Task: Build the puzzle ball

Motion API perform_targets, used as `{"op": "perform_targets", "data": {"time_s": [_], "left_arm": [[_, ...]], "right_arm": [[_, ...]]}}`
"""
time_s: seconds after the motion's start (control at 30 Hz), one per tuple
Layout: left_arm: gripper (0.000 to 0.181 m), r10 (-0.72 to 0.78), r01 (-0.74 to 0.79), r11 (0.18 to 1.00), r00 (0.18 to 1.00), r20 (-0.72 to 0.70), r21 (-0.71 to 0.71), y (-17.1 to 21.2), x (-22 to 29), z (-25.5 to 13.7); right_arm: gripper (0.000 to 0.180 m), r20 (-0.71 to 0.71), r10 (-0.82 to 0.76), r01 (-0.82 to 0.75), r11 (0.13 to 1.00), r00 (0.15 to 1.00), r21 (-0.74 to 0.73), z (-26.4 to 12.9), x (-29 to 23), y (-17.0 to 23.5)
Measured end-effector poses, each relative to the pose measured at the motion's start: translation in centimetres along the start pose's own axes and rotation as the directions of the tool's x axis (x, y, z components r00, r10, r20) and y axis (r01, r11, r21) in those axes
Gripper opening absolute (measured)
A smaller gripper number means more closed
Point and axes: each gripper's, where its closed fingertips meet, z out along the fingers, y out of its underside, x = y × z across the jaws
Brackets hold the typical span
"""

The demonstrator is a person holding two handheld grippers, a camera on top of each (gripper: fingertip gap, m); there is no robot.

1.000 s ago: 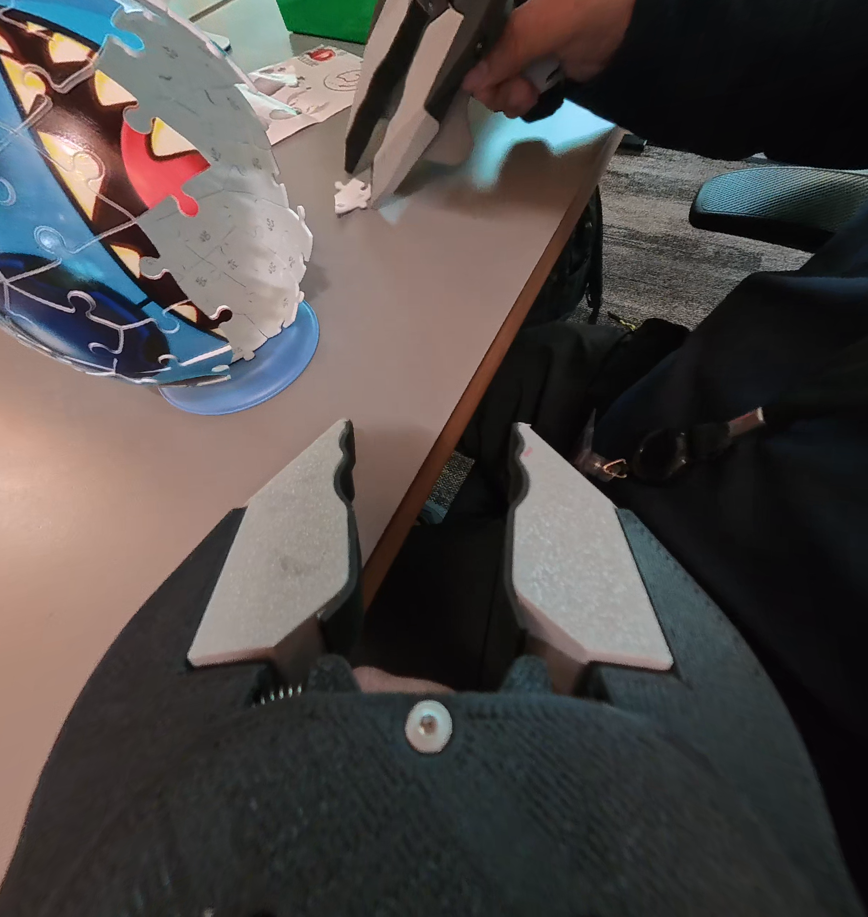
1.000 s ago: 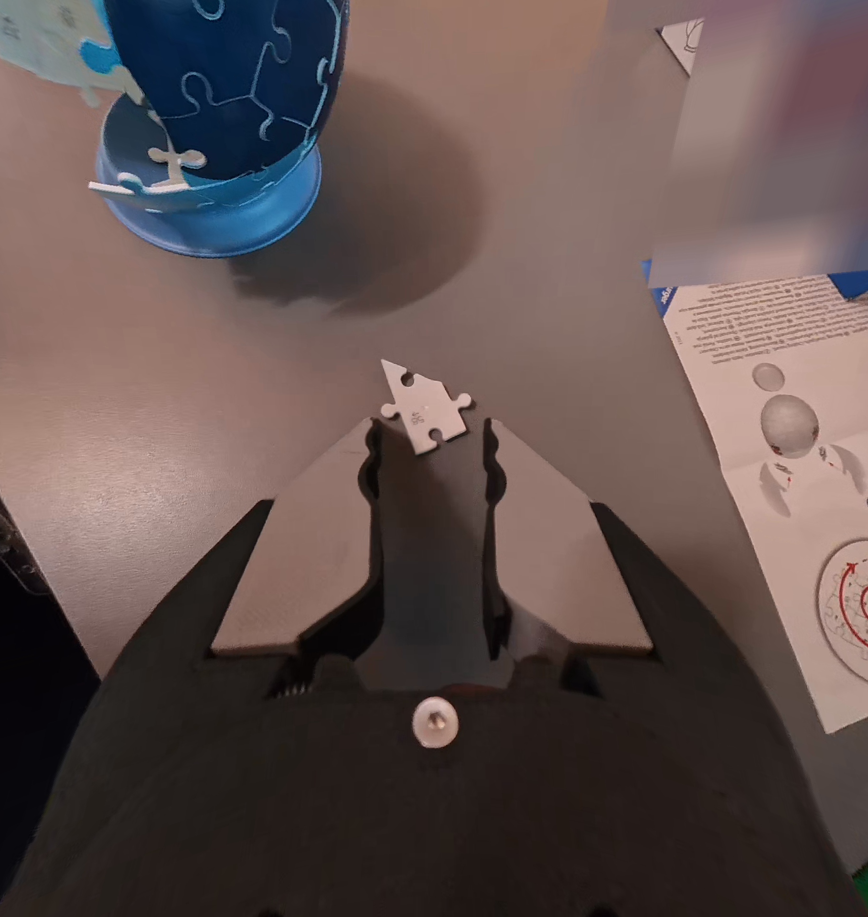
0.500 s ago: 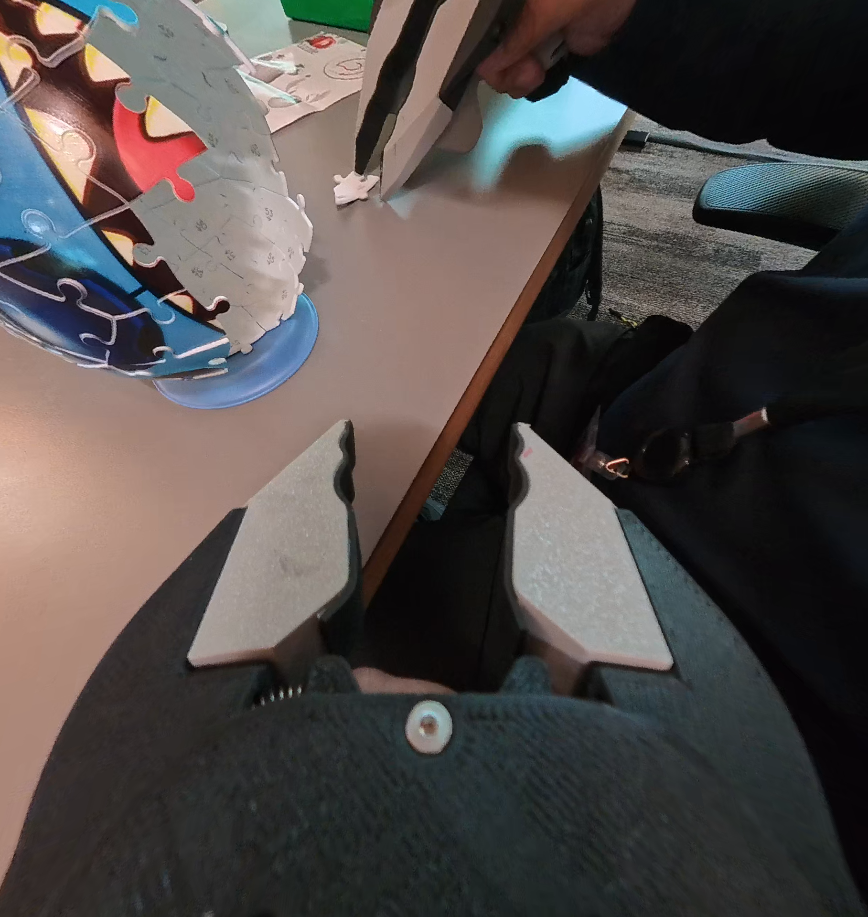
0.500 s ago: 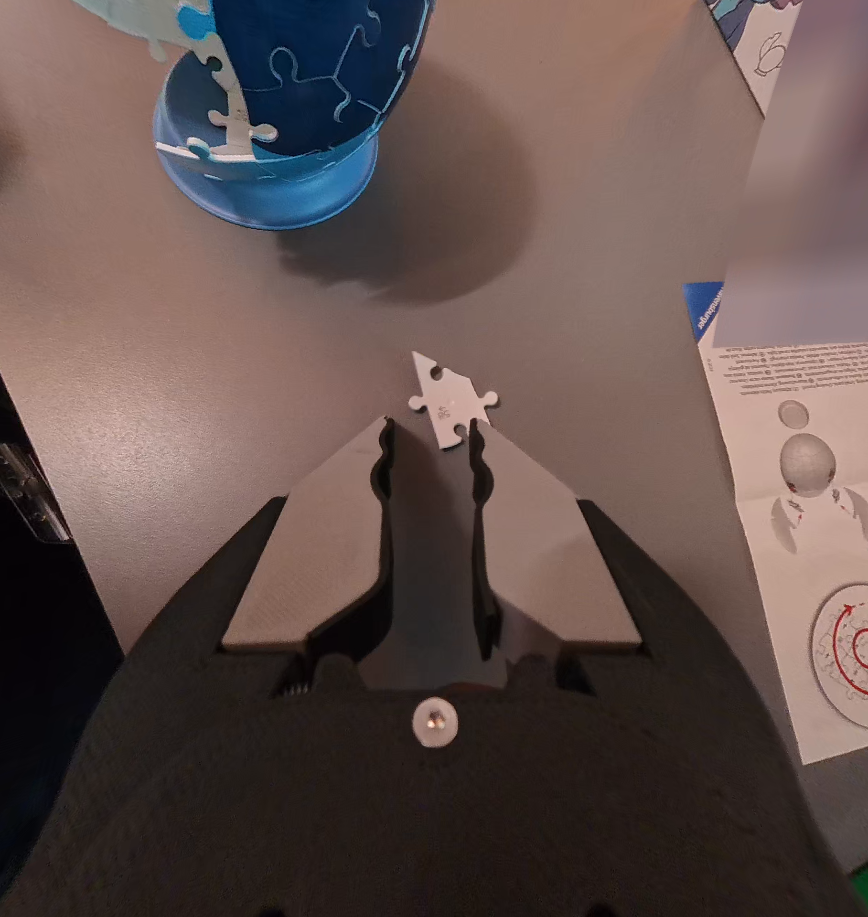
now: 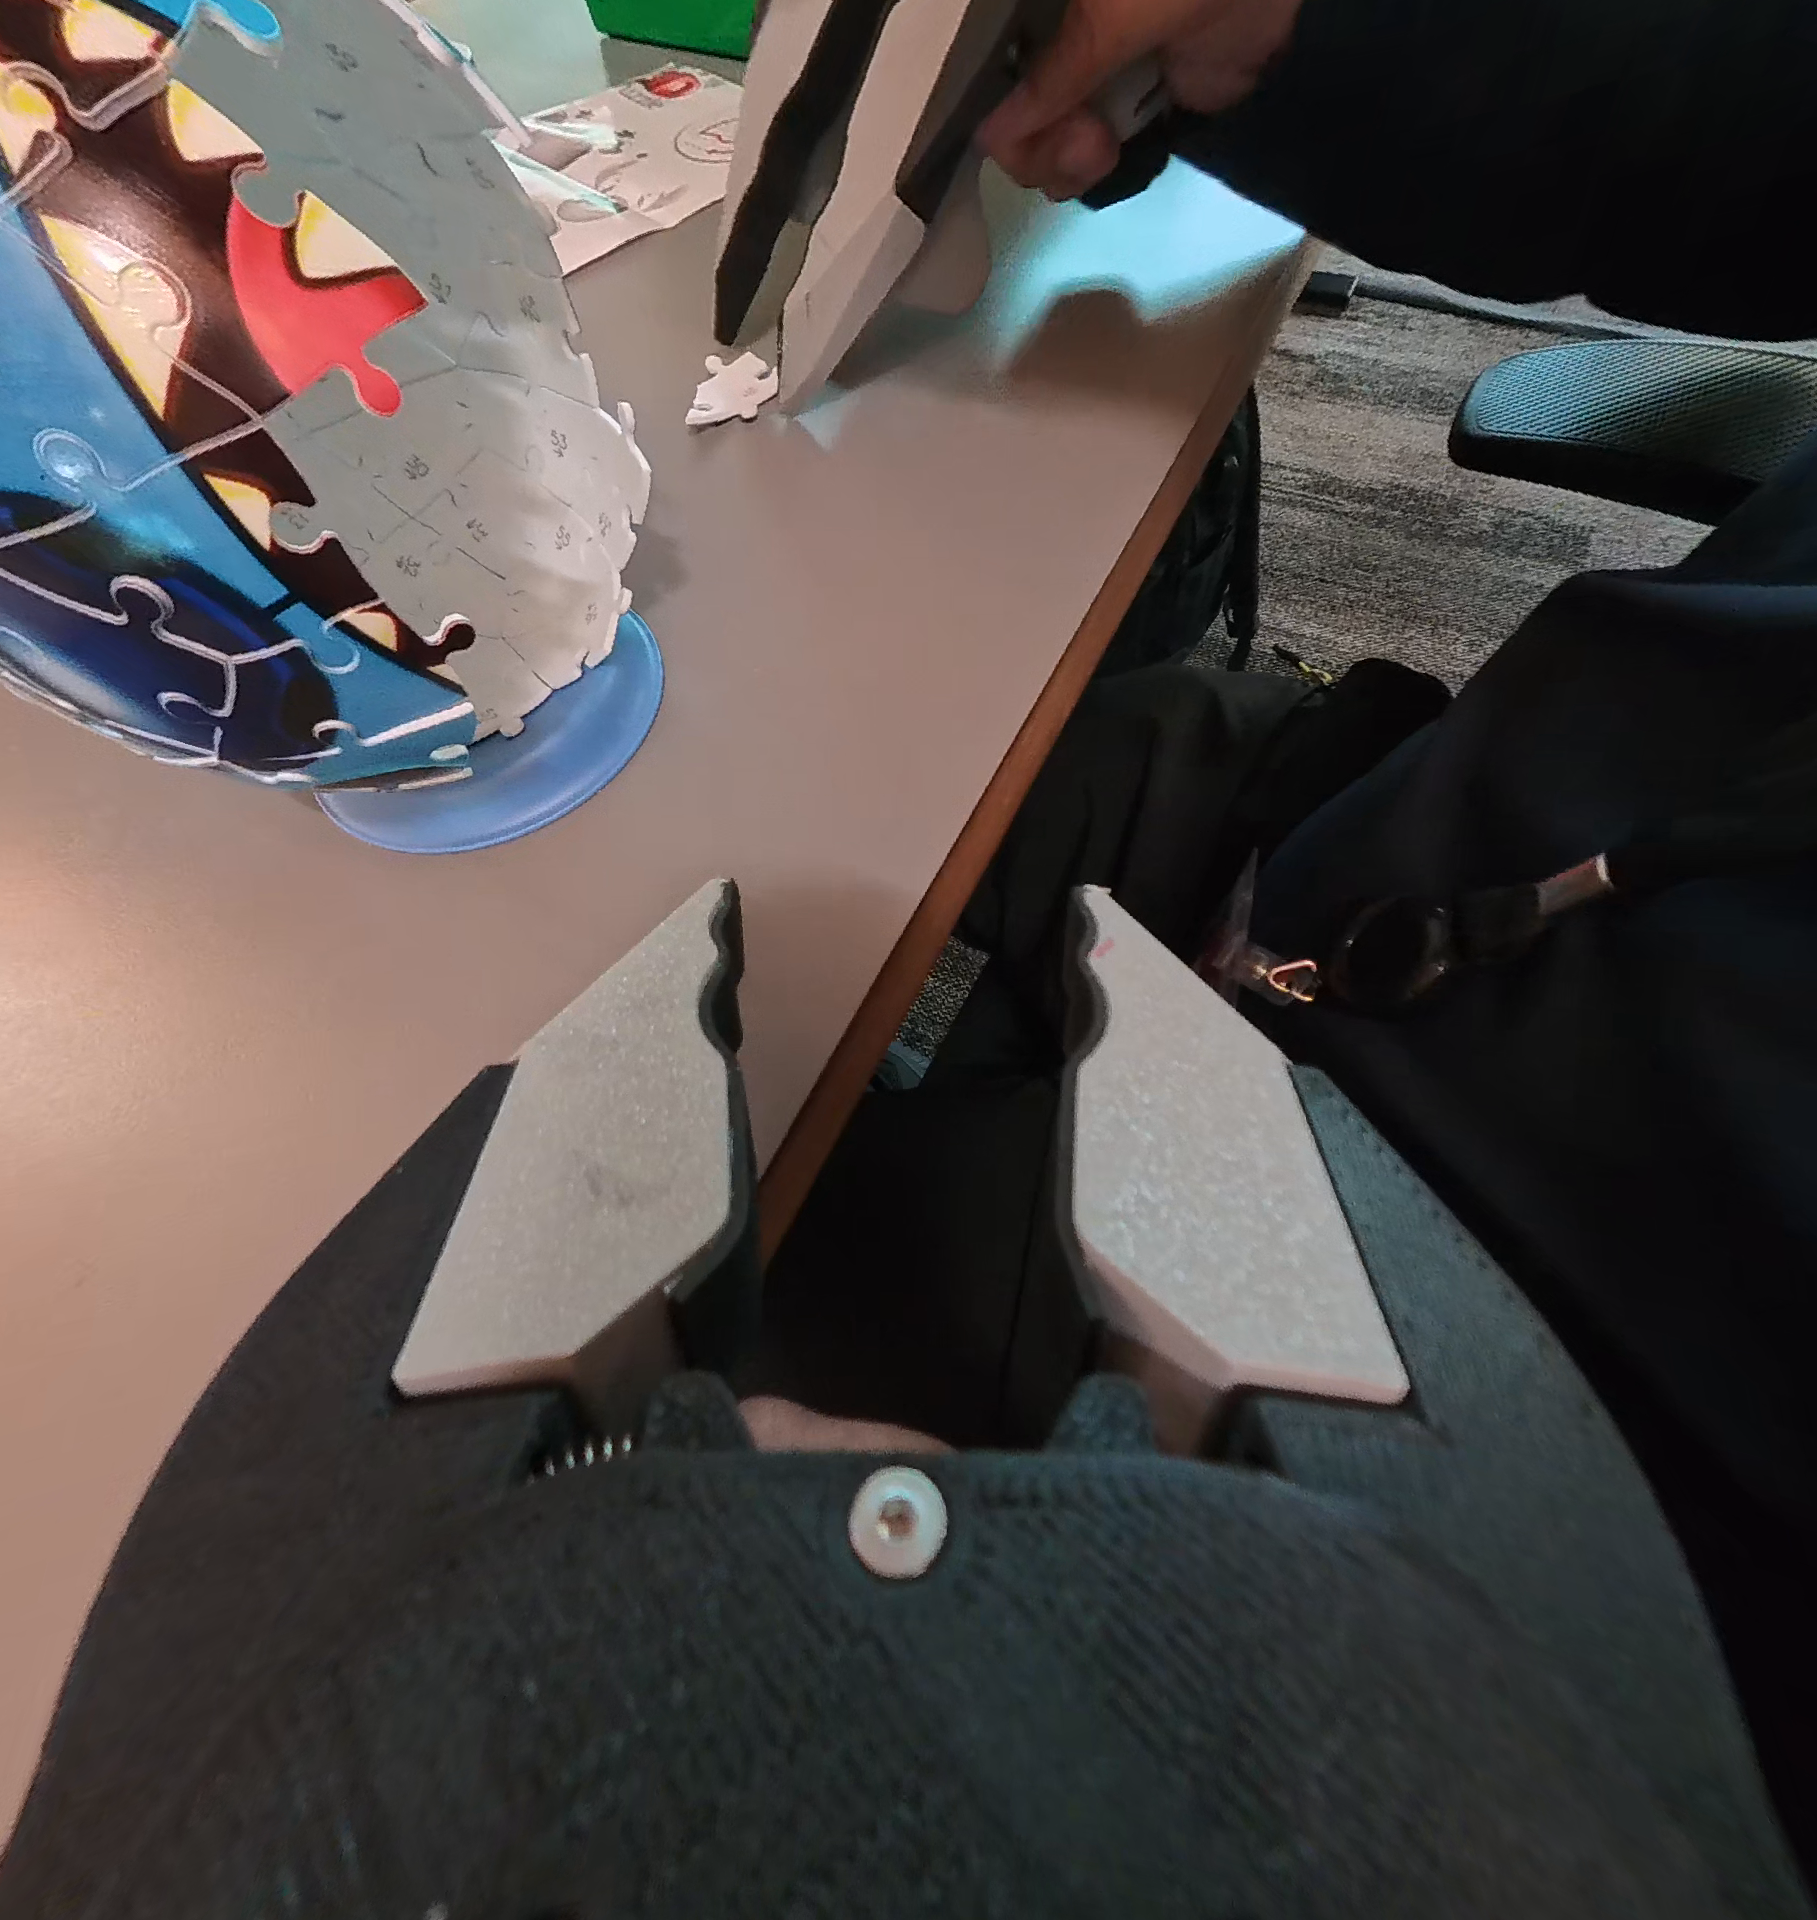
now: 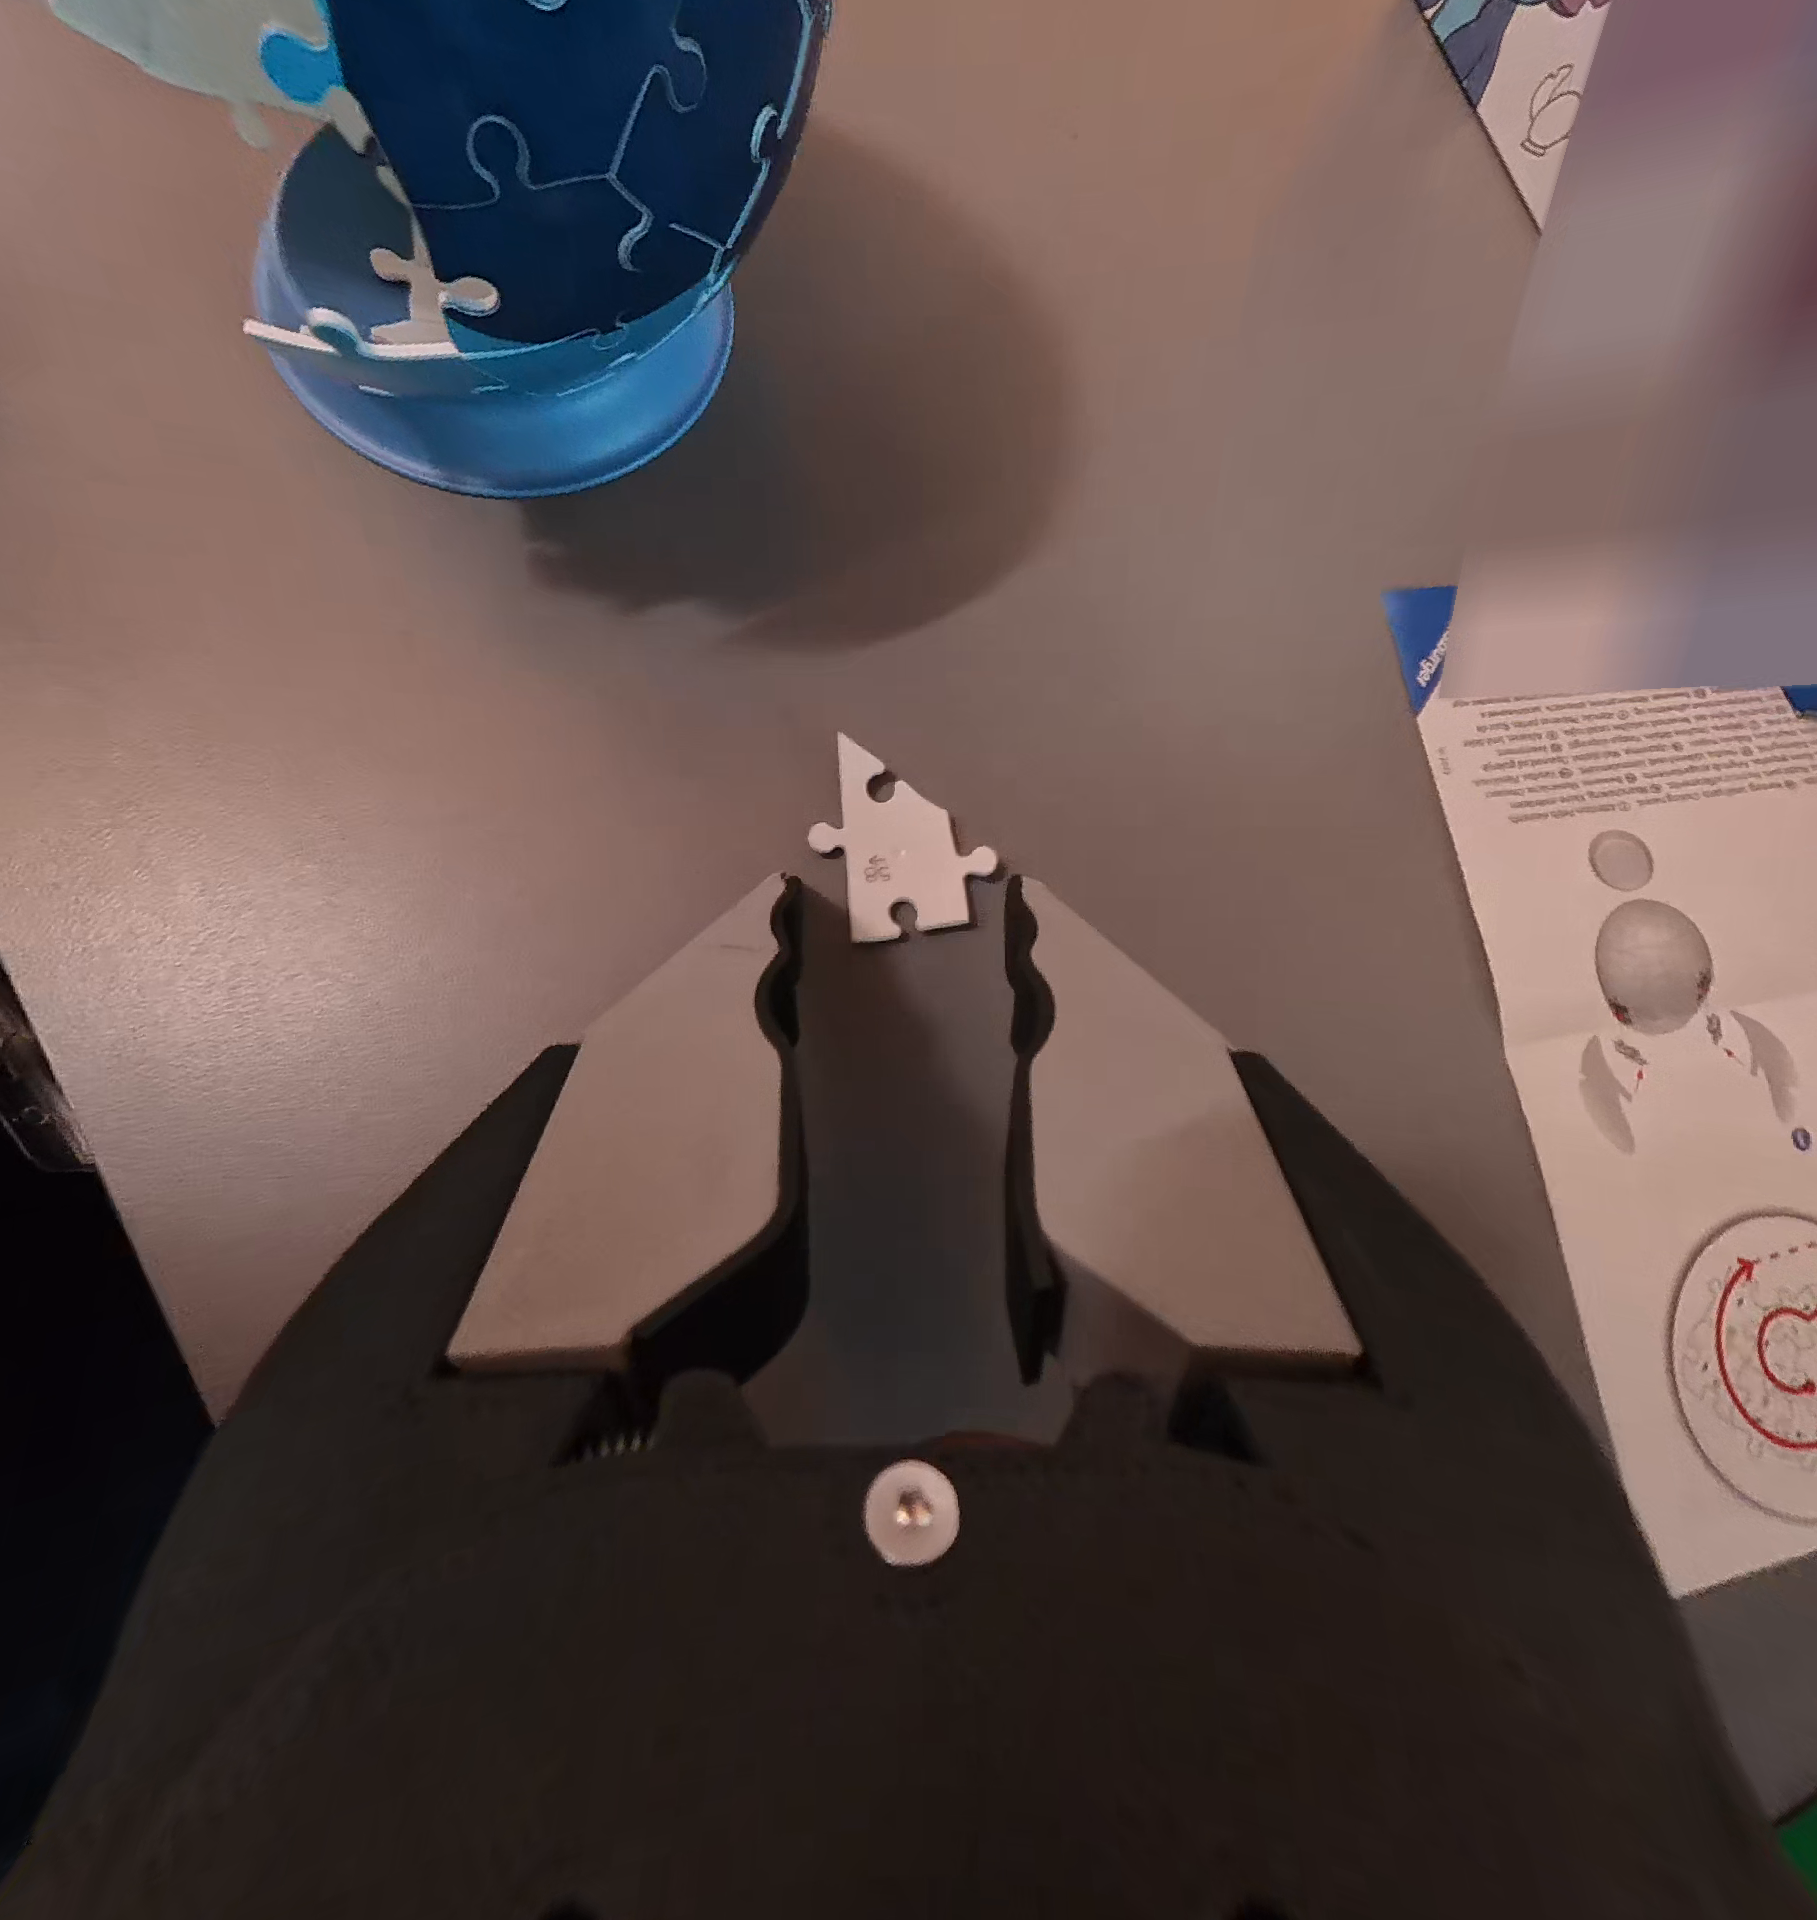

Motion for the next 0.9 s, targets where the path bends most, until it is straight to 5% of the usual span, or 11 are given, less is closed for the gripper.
{"op": "perform_targets", "data": {"time_s": [0.2,0.43,0.53,0.9], "left_arm": [[0.061,-0.008,0.008,1.0,1.0,-0.001,0.011,-0.2,0.0,-0.2],[0.06,-0.009,0.009,1.0,1.0,-0.002,0.016,-0.6,0.1,-0.1],[0.059,-0.003,0.004,1.0,1.0,-0.005,0.021,-0.9,0.3,0.1],[0.056,0.073,-0.073,0.997,0.997,0.039,-0.003,-1.7,0.9,1.7]], "right_arm": [[0.025,0.149,0.02,-0.025,0.999,0.989,0.027,0.1,-0.1,0.1],[0.034,0.174,-0.037,0.028,0.998,0.984,0.053,0.3,-0.2,0.0],[0.02,0.18,-0.049,0.038,0.997,0.982,0.062,0.3,-0.3,-0.1],[0.019,0.225,0.014,-0.044,0.991,0.974,0.129,-0.5,-1.9,-0.9]]}}
